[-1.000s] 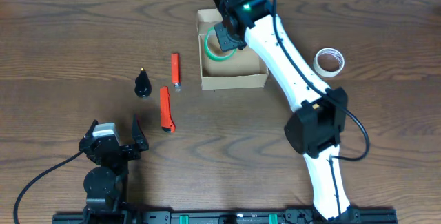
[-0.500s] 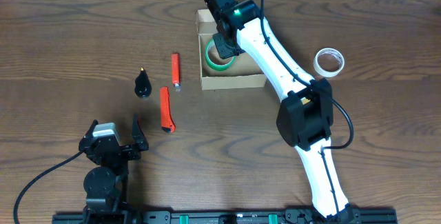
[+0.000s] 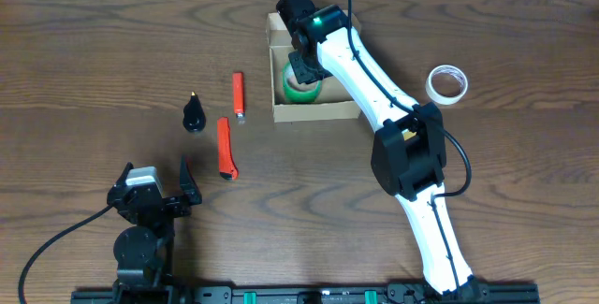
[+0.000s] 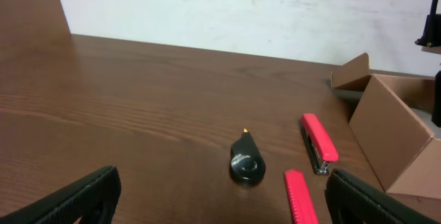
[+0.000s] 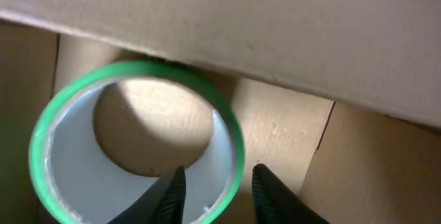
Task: Pack container
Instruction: 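Carry green tape into the cardboard box and release it, then move right gripper to the white masking tape roll and grasp it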
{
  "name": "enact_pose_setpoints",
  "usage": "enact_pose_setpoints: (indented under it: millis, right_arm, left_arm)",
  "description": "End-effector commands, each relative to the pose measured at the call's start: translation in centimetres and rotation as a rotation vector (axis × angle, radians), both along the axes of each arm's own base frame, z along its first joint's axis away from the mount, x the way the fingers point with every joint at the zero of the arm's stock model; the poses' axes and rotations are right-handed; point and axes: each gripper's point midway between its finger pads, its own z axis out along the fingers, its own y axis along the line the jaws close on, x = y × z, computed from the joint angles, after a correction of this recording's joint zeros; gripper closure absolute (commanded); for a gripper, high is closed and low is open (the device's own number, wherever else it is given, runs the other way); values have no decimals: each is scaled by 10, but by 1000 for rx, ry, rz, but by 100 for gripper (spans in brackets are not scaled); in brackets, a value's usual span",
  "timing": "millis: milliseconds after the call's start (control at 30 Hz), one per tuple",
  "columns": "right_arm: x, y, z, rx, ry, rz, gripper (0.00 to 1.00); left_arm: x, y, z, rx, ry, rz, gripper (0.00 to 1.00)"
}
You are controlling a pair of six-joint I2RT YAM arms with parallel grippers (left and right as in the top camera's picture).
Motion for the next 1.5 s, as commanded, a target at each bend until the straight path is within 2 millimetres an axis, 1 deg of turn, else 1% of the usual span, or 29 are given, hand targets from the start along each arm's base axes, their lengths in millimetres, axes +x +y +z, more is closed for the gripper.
enact_pose_setpoints:
  millis: [0,67,133,233,267,300,333,367,467,533,600,667,733,833,900,967,1000,1067,1200,1233,1333,1467]
  right_arm:
    - [-1,-1,-5,-9,10,-3,67]
    - [-2,-1,0,-6,5,-3,67]
    - [-3,-1,10,0,-5,-3,67]
    - [-4,-1,39,23,-44,-2,67]
    - [-4,-1,52,33,-63,-1,67]
    - [-5,-1,69,48,-89,0,66]
    - [-6,0,90,68,-125,2,64]
    - [-7,-1,104,82,-149,1,62]
    - [-11,-9,164,128,-269,-8,56]
    - [-13,-24,202,132,-358,-37,53]
    - [-14,-44,230,113,-429,-76,51]
    - [-15,-69,249,80,-481,-128,50]
    - [-13,-98,259,46,-502,-186,50]
    - [-10,-144,251,18,-467,-300,49]
    - [-9,-178,237,20,-414,-399,49]
    - [-6,-209,216,68,-337,-481,48]
    - [-5,-219,207,93,-306,-509,48]
    - [-2,-246,188,143,-248,-597,48]
    - [-4,-293,149,163,-142,-756,48]
    - [-5,-303,137,159,-111,-778,48]
    - [-9,-319,105,135,-24,-821,48]
    - [-12,-328,61,101,86,-845,47]
  left_arm:
    - [-2,1,-16,5,48,8,4]
    - [-2,1,-16,5,48,8,4]
    - [-2,1,-16,5,48,8,5]
    - [-2,1,-16,5,48,8,5]
    - [-2,1,-16,5,48,8,4]
    - [-2,1,-16,5,48,8,5]
    - [-2,1,-16,5,48,8,5]
    - [-2,1,-16,5,48,8,5]
    - [-2,1,-16,5,47,8,5]
    - [-2,1,-16,5,47,8,5]
    - [-2,1,-16,5,47,8,5]
    - [-2,1,-16,5,47,8,5]
    - [-2,1,-16,5,48,8,5]
    - [-2,1,-16,5,48,8,5]
    - [-2,1,-16,5,47,8,5]
    - [-2,1,-16,5,48,8,5]
    - [-2,1,-16,5,48,8,4]
    - [-2,1,-16,5,48,8,5]
    - [-2,1,-16,5,48,8,5]
    - [-2,1,-16,5,48,8,4]
    - [-2,1,-16,5,48,8,5]
    - [-2,1,-16,5,48,8,5]
